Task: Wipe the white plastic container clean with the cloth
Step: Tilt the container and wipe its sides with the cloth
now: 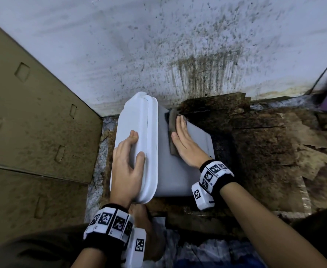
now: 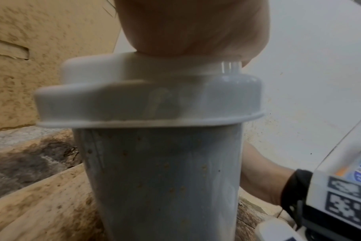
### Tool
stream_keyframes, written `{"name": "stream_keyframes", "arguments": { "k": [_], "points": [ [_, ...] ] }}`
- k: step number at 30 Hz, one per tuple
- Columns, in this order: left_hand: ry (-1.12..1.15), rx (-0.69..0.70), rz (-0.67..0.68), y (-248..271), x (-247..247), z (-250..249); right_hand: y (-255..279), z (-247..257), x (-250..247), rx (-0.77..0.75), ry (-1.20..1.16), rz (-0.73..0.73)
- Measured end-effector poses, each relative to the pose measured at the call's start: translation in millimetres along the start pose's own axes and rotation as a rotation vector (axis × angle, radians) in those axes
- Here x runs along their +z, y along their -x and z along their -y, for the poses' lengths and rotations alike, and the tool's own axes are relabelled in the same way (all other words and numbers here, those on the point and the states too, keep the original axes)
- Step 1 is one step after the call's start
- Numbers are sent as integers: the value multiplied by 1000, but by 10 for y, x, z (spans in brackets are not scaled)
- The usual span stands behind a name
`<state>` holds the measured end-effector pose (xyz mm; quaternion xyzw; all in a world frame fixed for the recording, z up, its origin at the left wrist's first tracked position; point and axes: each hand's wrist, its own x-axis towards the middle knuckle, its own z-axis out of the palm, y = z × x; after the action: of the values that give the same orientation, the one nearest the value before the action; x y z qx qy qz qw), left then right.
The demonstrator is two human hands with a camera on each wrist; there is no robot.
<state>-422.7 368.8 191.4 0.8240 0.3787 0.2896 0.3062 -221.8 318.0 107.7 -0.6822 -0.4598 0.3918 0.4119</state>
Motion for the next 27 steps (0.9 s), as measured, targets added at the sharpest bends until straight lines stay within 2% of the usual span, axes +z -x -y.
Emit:
{"name": "stream_keyframes", "arguments": {
  "k": [3,8,11,19,22,27],
  "points": [
    [9,-10,-5,13,-9,7,-27,-293,-51,111,3,-2],
    [37,-17,-11,24,-16,59,131,-839,-207,417,-28,-3],
    [35,-16,-18,14,-35,99,183,-926,-223,492,-73,-21],
    [14,-32,-23,15,-41,71,201,-769,-12,478,-77,-87],
    [8,-23,-18,8,-20,21,283,-572,117,402,-54,-123],
    [18,-20,-32,4,-11,12,498,-177,310,255,-34,-44]
  ]
}}
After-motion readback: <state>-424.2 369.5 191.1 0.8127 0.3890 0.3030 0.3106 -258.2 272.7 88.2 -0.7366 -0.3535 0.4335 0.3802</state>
